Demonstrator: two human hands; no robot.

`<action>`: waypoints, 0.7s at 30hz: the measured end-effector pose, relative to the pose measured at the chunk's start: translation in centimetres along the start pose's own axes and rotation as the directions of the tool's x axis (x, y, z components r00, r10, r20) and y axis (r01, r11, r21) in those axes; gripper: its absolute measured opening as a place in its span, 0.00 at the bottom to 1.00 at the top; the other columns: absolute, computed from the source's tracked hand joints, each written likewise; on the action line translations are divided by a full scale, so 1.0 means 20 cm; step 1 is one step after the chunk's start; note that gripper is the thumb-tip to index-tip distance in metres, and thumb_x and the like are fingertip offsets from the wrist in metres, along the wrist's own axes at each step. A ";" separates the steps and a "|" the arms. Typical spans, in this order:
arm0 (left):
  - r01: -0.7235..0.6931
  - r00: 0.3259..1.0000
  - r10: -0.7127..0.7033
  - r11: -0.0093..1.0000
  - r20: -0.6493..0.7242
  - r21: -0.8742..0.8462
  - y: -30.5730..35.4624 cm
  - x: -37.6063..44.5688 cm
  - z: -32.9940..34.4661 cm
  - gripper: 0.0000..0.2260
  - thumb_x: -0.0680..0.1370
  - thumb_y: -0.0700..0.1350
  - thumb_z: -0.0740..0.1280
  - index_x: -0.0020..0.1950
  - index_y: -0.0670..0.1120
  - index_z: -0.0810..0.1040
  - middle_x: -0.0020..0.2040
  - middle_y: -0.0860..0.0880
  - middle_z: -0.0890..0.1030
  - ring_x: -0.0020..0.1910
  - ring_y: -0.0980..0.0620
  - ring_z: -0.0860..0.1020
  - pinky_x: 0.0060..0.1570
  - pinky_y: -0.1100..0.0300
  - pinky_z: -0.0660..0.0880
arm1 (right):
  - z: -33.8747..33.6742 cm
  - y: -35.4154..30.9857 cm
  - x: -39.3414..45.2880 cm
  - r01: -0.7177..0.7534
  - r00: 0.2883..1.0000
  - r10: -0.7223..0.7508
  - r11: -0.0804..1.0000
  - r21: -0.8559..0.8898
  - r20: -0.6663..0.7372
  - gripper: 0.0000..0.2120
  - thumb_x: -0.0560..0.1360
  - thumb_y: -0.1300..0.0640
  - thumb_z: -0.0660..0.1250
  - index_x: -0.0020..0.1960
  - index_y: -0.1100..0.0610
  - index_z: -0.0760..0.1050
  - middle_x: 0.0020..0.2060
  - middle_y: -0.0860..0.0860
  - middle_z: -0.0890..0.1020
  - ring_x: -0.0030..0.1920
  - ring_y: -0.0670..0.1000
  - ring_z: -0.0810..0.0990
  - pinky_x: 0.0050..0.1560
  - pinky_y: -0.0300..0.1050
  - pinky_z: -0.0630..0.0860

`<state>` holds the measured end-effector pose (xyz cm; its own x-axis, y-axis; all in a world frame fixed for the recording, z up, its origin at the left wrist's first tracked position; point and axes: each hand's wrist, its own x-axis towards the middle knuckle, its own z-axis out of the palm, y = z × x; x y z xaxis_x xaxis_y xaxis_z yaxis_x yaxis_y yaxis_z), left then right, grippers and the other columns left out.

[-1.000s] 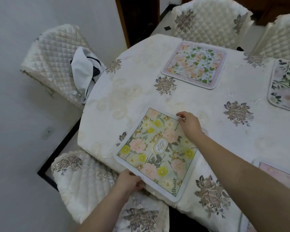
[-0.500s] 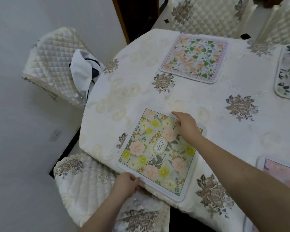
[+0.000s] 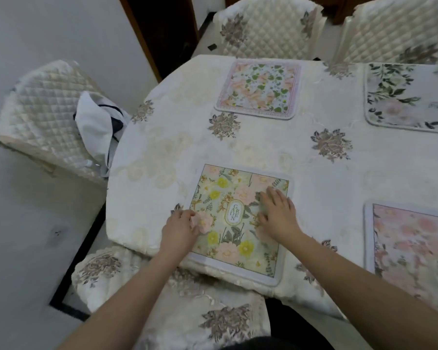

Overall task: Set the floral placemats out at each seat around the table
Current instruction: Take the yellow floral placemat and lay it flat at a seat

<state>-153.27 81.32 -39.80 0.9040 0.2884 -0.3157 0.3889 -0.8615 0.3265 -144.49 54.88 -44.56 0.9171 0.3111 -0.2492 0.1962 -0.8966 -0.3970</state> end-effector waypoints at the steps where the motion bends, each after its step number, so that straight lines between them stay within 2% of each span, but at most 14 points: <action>1: -0.049 0.999 0.049 0.998 0.005 0.049 -0.02 0.03 0.00 0.20 0.77 0.47 0.69 0.68 0.45 0.74 0.67 0.43 0.73 0.65 0.42 0.73 0.60 0.49 0.73 | 0.01 0.00 -0.04 -0.054 0.999 0.054 0.998 0.015 0.000 0.28 0.80 0.50 0.58 0.79 0.51 0.56 0.80 0.52 0.52 0.79 0.54 0.47 0.77 0.57 0.45; 5: -0.125 0.988 0.126 0.992 0.086 -0.019 -0.10 0.10 0.01 0.25 0.77 0.45 0.69 0.73 0.44 0.69 0.72 0.40 0.66 0.68 0.39 0.69 0.66 0.48 0.69 | 0.04 -0.03 -0.22 -0.200 0.978 0.205 0.973 0.115 -0.033 0.28 0.81 0.52 0.59 0.79 0.53 0.57 0.80 0.55 0.52 0.79 0.57 0.49 0.77 0.55 0.50; 7: -0.147 0.980 0.154 0.987 0.124 -0.062 -0.12 0.12 0.01 0.25 0.76 0.45 0.69 0.73 0.44 0.69 0.69 0.40 0.66 0.67 0.38 0.69 0.67 0.49 0.67 | 0.06 -0.06 -0.29 -0.232 0.970 0.241 0.955 0.185 -0.027 0.27 0.81 0.55 0.59 0.78 0.55 0.58 0.80 0.57 0.52 0.79 0.59 0.49 0.77 0.53 0.50; 10: -0.169 0.971 0.188 0.976 0.147 -0.136 -0.16 0.13 0.00 0.24 0.76 0.45 0.70 0.72 0.44 0.71 0.69 0.41 0.67 0.67 0.39 0.69 0.69 0.50 0.66 | 0.07 -0.13 -0.38 -0.244 0.962 0.268 0.927 0.286 -0.049 0.24 0.82 0.56 0.59 0.76 0.53 0.62 0.79 0.54 0.52 0.79 0.56 0.51 0.76 0.51 0.53; 13: -0.198 0.959 0.232 0.959 0.162 -0.201 -0.18 0.13 -0.02 0.24 0.76 0.44 0.70 0.71 0.44 0.72 0.68 0.43 0.69 0.66 0.42 0.71 0.67 0.51 0.68 | 0.06 -0.20 -0.44 -0.264 0.943 0.323 0.877 0.402 -0.086 0.19 0.82 0.55 0.59 0.73 0.51 0.67 0.79 0.52 0.55 0.78 0.54 0.56 0.75 0.51 0.57; 17: -0.220 0.950 0.267 0.940 0.161 -0.259 -0.21 0.15 -0.03 0.23 0.77 0.44 0.69 0.71 0.45 0.72 0.70 0.44 0.69 0.68 0.45 0.71 0.65 0.54 0.69 | 0.03 -0.23 -0.48 -0.301 0.916 0.397 0.786 0.541 -0.066 0.19 0.81 0.56 0.62 0.71 0.49 0.69 0.78 0.50 0.57 0.76 0.53 0.59 0.73 0.51 0.59; 21: -0.225 0.949 0.274 0.935 0.154 -0.275 -0.22 0.15 -0.02 0.22 0.77 0.46 0.69 0.71 0.47 0.71 0.70 0.47 0.70 0.66 0.47 0.73 0.58 0.57 0.70 | 0.02 -0.23 -0.50 -0.294 0.916 0.397 0.771 0.565 -0.065 0.18 0.80 0.55 0.63 0.70 0.49 0.71 0.77 0.49 0.60 0.75 0.51 0.61 0.71 0.49 0.60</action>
<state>-152.17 86.14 -41.80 0.9373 -0.0263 -0.3476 0.2092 -0.7552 0.6212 -154.70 55.96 -40.54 0.9402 -0.0914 -0.3283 -0.3143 -0.6044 -0.7321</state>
